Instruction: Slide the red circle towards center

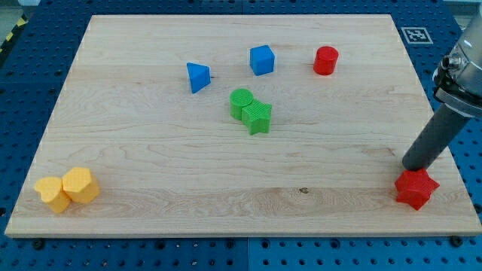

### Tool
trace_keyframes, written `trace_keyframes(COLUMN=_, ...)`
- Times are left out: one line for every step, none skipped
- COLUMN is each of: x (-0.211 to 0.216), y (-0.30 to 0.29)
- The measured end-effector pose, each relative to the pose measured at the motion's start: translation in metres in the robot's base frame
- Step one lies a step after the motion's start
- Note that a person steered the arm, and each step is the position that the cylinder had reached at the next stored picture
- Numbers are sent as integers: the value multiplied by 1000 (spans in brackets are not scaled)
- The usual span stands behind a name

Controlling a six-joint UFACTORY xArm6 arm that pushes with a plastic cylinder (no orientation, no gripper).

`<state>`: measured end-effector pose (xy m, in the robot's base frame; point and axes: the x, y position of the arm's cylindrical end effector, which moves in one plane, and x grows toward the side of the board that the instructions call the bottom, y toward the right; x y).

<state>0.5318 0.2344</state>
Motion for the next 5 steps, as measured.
trace_keyframes(x=-74, y=-13)
trace_keyframes(x=-183, y=-40)
trace_keyframes(x=-258, y=-53)
trace_keyframes(x=-259, y=-53)
trace_keyframes(x=-266, y=-55)
